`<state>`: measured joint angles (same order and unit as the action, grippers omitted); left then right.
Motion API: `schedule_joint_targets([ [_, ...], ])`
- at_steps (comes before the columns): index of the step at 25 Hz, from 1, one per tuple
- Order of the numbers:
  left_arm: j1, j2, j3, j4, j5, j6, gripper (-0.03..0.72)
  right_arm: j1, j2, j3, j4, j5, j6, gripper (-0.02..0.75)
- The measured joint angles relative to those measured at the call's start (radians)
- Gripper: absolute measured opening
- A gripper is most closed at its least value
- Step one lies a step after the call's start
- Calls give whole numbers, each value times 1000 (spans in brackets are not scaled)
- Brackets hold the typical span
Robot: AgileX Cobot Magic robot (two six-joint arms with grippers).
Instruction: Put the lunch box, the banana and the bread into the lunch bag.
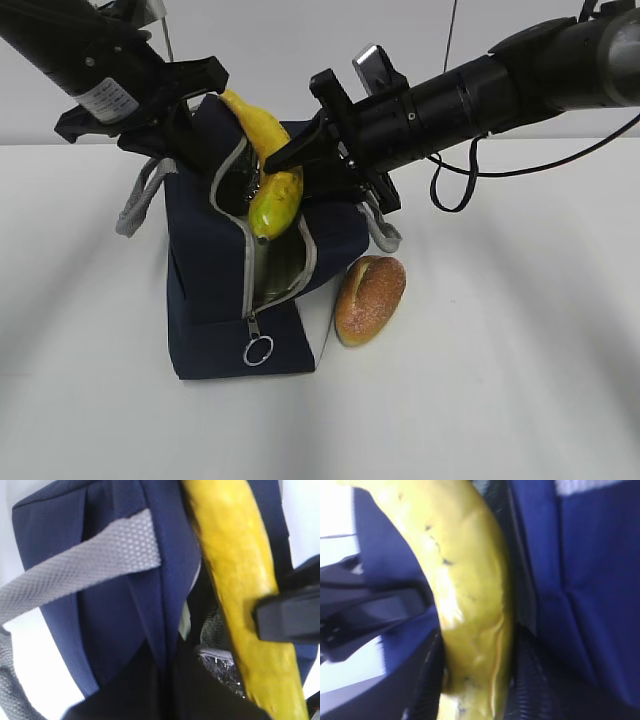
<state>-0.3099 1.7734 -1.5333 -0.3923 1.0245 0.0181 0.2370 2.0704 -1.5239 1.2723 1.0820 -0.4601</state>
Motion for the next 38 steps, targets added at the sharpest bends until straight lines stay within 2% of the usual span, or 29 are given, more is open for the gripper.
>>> schedule_joint_targets([
  [14, 0, -1, 0, -1, -17, 0, -3, 0, 1, 0, -239, -75, 102, 297],
  [20, 0, -1, 0, -2, -20, 0, -3, 9, 1, 0, -246, -80, 105, 297],
  [30, 0, -1, 0, 8, -21, 0, -3, 84, 47, -32, -189, -97, 103, 307],
  [35, 0, -1, 0, 8, -21, 0, -3, 86, 49, -41, -186, -125, 103, 355],
  [38, -14, -1, 0, 11, -26, 0, -3, 86, 49, -49, -185, -137, 103, 433],
])
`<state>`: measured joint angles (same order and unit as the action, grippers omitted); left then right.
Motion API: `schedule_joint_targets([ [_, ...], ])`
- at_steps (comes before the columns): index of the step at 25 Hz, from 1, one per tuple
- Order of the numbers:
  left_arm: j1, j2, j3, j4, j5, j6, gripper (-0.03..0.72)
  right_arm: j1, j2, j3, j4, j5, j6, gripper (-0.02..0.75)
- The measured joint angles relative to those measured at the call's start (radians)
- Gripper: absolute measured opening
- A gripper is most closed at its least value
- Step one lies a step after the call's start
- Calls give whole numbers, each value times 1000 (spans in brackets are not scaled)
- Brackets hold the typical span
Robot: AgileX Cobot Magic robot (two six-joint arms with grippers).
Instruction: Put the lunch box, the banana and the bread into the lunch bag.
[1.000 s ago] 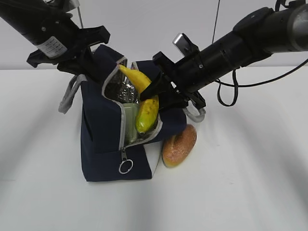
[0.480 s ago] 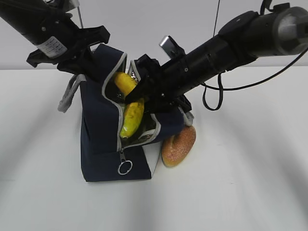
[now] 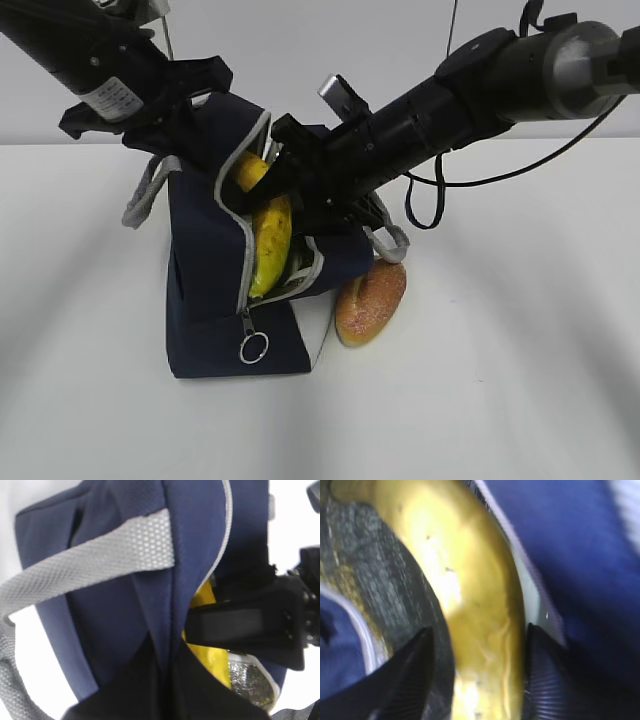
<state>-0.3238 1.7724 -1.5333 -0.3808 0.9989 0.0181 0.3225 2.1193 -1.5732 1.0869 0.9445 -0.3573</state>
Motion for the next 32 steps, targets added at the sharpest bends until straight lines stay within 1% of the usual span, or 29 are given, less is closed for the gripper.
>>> schedule_joint_targets([
  [4, -10, 0, 0, -2, -1, 0, -3, 2, 2, -19, -2, -10, 0, 543],
  [7, -10, 0, 0, -1, -1, 0, -3, 2, 2, -43, -9, -11, 0, 582],
  [12, -10, 0, 0, -2, 4, 0, -3, -2, 2, -105, -71, 27, 2, 587],
  [15, -11, 0, 0, -2, 7, 2, -3, -6, 2, -151, -158, 69, 31, 587],
  [17, -12, 0, 0, -2, 7, 3, -3, -6, 2, -183, -237, 111, 52, 587],
  [20, -14, 0, 0, 0, 7, 3, -3, -8, 2, -219, -312, 202, 63, 587],
  [25, -14, 0, 0, 9, 7, 3, -3, -8, -38, -228, -387, 262, 72, 586],
  [32, -14, 0, 0, 29, 10, 3, -3, -8, -212, -217, -462, 258, 94, 586],
])
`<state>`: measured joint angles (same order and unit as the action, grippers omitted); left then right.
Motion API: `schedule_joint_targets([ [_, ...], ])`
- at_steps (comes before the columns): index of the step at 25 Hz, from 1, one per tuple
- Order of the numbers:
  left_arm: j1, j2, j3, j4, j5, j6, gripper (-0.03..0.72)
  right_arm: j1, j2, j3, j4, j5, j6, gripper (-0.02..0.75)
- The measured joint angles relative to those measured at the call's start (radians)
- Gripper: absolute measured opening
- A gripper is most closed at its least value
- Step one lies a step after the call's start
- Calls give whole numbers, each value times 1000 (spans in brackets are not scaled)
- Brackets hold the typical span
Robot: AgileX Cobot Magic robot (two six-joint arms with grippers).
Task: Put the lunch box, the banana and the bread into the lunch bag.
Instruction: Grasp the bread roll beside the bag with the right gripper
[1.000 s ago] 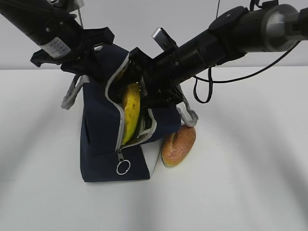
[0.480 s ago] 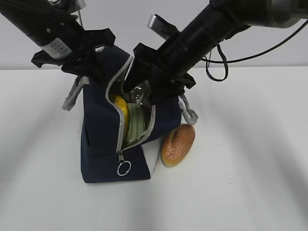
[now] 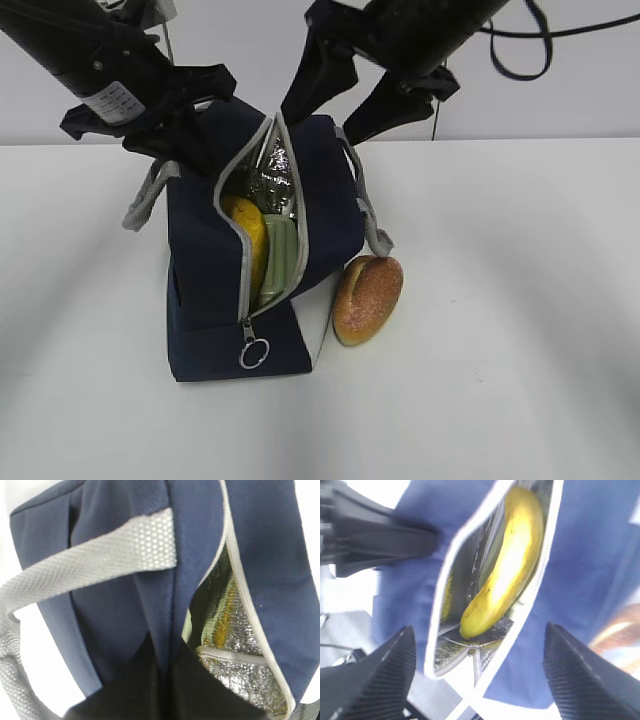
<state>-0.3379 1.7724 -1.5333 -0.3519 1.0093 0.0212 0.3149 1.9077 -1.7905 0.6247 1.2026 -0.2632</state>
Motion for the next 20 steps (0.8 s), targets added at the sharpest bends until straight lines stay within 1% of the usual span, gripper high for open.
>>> schedule_joint_targets([
  [2, 0, 0, 0, 1, 3, 0, -3, 0, -62, 38, -37, -31, 14, 586],
  [4, 0, 0, 0, 2, 5, 0, -3, 0, -136, 108, -66, -78, 21, 585],
  [6, 0, 0, 0, 2, 7, 0, -3, 0, -211, 223, -84, -142, 23, 585],
  [12, 0, 0, 0, 3, 10, 0, -3, 0, -438, 629, -93, -414, 27, 584],
  [14, 0, 0, 0, 3, 10, 0, -3, 0, -497, 754, -82, -494, 34, 584],
  [17, 0, 0, 0, 3, 11, 0, -3, 0, -538, 897, -15, -605, 51, 584],
  [20, 0, 0, 0, 3, 12, 0, -3, 0, -530, 977, 40, -676, 56, 584],
])
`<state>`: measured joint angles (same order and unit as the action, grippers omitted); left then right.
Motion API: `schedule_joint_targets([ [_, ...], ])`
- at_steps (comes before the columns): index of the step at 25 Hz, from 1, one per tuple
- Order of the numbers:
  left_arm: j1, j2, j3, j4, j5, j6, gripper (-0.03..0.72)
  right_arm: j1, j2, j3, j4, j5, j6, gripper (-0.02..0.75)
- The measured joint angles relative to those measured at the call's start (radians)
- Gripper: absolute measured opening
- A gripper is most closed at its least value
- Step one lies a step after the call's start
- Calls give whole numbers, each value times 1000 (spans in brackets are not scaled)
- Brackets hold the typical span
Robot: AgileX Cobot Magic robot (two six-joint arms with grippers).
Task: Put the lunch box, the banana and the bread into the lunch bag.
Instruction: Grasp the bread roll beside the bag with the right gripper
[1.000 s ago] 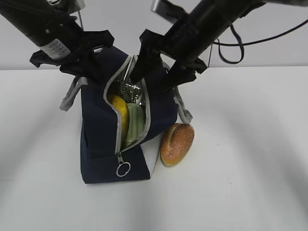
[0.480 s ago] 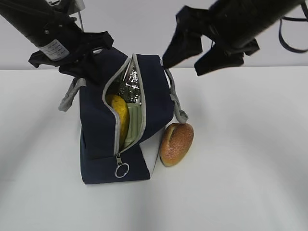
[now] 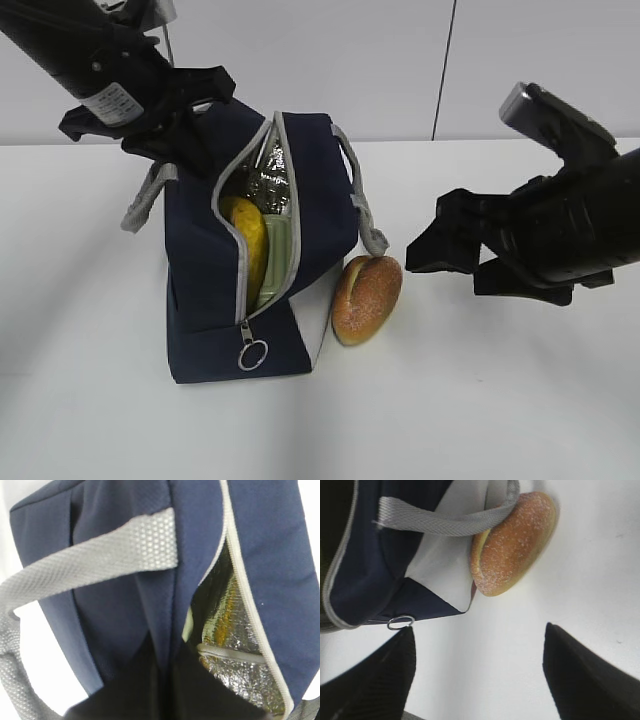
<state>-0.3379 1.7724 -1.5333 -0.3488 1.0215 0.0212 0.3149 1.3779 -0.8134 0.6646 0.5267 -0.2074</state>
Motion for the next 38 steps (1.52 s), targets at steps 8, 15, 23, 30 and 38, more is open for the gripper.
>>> schedule_joint_targets([
  [8, 0, 0, 0, 1, 1, 0, -3, 0, 181, 14, 130, -117, 4, 583],
  [15, 0, 0, 0, 1, 1, 0, -3, 0, 346, 3, 353, -145, -39, 584],
  [23, 0, 0, 0, 2, 1, 0, -3, 0, 421, -99, 541, -155, -186, 587],
  [30, 0, -1, 0, 2, 1, 0, -3, 0, 506, -167, 556, -153, -196, 587],
  [38, 0, -1, 0, 2, 1, 0, -3, 0, 568, -220, 558, -117, -197, 525],
])
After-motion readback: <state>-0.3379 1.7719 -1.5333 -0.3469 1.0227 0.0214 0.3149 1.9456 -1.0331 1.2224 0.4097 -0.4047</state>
